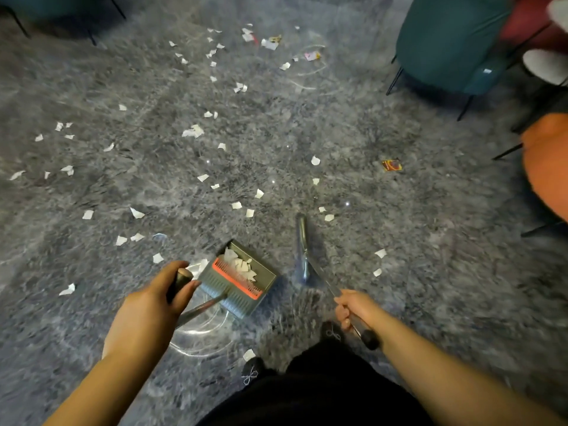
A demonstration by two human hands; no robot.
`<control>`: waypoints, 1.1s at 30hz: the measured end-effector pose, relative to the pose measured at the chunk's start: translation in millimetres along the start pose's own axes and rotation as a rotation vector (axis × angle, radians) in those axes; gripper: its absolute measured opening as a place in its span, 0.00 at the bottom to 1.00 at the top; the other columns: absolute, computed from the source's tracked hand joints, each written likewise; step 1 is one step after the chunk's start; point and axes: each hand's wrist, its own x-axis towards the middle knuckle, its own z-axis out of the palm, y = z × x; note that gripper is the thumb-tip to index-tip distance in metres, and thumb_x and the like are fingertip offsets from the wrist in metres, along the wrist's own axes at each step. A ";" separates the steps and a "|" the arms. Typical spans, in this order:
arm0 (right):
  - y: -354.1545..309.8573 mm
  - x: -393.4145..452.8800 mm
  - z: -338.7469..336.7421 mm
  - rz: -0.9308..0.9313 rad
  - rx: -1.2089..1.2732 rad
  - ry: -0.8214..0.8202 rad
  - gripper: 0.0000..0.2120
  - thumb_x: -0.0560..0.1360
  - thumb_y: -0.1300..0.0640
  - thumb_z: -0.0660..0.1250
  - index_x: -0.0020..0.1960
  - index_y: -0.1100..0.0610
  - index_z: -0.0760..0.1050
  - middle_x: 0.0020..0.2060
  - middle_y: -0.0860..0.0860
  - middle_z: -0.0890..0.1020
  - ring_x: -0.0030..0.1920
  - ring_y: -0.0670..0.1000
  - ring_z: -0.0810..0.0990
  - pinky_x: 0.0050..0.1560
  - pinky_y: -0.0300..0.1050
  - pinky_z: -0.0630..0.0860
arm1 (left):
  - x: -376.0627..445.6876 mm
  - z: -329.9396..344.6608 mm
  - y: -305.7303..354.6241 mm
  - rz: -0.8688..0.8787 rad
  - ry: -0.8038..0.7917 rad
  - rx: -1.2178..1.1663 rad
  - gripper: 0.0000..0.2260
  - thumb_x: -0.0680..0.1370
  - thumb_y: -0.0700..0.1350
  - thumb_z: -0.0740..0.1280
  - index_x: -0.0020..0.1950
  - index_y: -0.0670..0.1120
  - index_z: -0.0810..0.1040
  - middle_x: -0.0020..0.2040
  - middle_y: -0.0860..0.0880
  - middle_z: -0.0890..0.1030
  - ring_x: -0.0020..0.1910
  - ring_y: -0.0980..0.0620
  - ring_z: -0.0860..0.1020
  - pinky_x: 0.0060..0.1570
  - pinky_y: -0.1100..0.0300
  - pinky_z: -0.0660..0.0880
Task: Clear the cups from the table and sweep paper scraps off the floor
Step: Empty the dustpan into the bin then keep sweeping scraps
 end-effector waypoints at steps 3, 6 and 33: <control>-15.4 -2.6 -33.6 -0.007 0.040 0.053 0.13 0.82 0.66 0.50 0.42 0.54 0.62 0.25 0.52 0.63 0.14 0.44 0.62 0.17 0.29 0.60 | 16.1 13.3 26.9 0.038 -0.029 -0.002 0.16 0.76 0.55 0.69 0.63 0.56 0.76 0.37 0.46 0.83 0.38 0.41 0.82 0.34 0.54 0.74; -32.4 -0.1 -73.6 0.015 0.090 0.084 0.12 0.82 0.65 0.50 0.43 0.53 0.63 0.18 0.50 0.64 0.14 0.45 0.62 0.17 0.29 0.60 | 33.0 32.1 63.2 0.095 -0.025 -0.009 0.16 0.76 0.53 0.70 0.63 0.54 0.77 0.37 0.46 0.83 0.37 0.41 0.82 0.33 0.56 0.72; -128.8 54.6 -271.6 0.193 0.095 0.227 0.14 0.82 0.64 0.50 0.37 0.58 0.62 0.16 0.52 0.65 0.12 0.47 0.63 0.15 0.30 0.59 | 89.6 154.0 264.2 0.089 -0.158 -0.004 0.16 0.77 0.55 0.67 0.64 0.56 0.74 0.34 0.55 0.78 0.35 0.48 0.79 0.33 0.56 0.73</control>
